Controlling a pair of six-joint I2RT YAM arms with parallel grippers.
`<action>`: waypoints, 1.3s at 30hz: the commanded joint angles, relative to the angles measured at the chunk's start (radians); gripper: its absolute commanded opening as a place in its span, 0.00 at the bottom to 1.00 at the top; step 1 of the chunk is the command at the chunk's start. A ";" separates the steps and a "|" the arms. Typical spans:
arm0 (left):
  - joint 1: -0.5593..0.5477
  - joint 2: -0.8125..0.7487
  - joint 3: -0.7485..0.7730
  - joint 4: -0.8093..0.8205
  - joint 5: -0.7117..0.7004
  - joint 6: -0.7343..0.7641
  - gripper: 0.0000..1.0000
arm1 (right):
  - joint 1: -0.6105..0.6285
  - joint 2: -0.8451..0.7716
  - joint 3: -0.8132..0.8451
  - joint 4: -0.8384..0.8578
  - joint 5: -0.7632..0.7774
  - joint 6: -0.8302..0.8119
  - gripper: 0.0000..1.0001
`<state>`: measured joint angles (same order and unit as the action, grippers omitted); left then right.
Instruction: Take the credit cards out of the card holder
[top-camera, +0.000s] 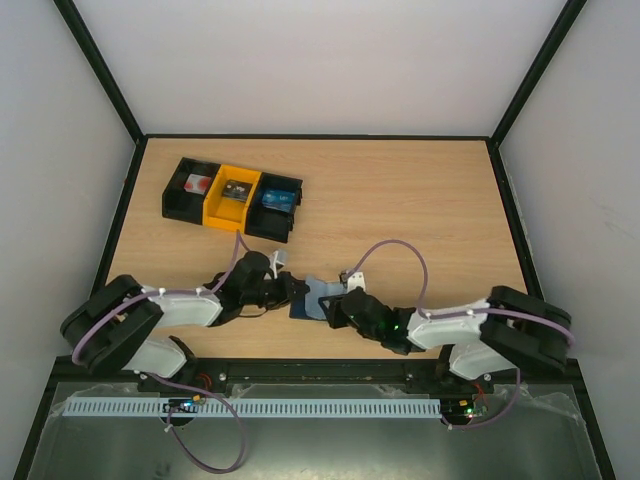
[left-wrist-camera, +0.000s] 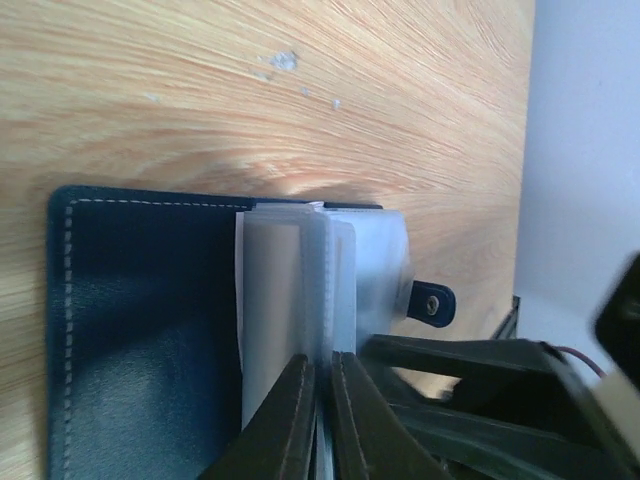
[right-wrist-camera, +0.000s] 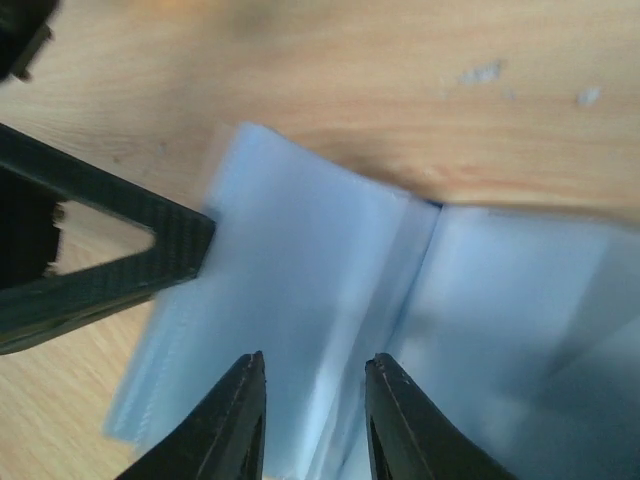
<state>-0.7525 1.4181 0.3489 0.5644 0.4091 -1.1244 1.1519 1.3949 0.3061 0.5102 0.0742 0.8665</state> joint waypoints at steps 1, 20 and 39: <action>-0.005 -0.081 0.033 -0.172 -0.099 0.073 0.09 | -0.003 -0.141 0.028 -0.180 0.089 -0.026 0.30; -0.005 -0.432 0.205 -0.670 -0.363 0.259 1.00 | -0.007 -0.629 0.126 -0.668 0.271 0.032 0.98; -0.005 -0.820 0.358 -0.906 -0.460 0.453 1.00 | -0.008 -0.915 0.319 -0.881 0.443 0.000 0.98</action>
<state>-0.7528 0.6365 0.6746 -0.2905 -0.0223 -0.7258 1.1473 0.4934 0.5816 -0.3225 0.4755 0.8787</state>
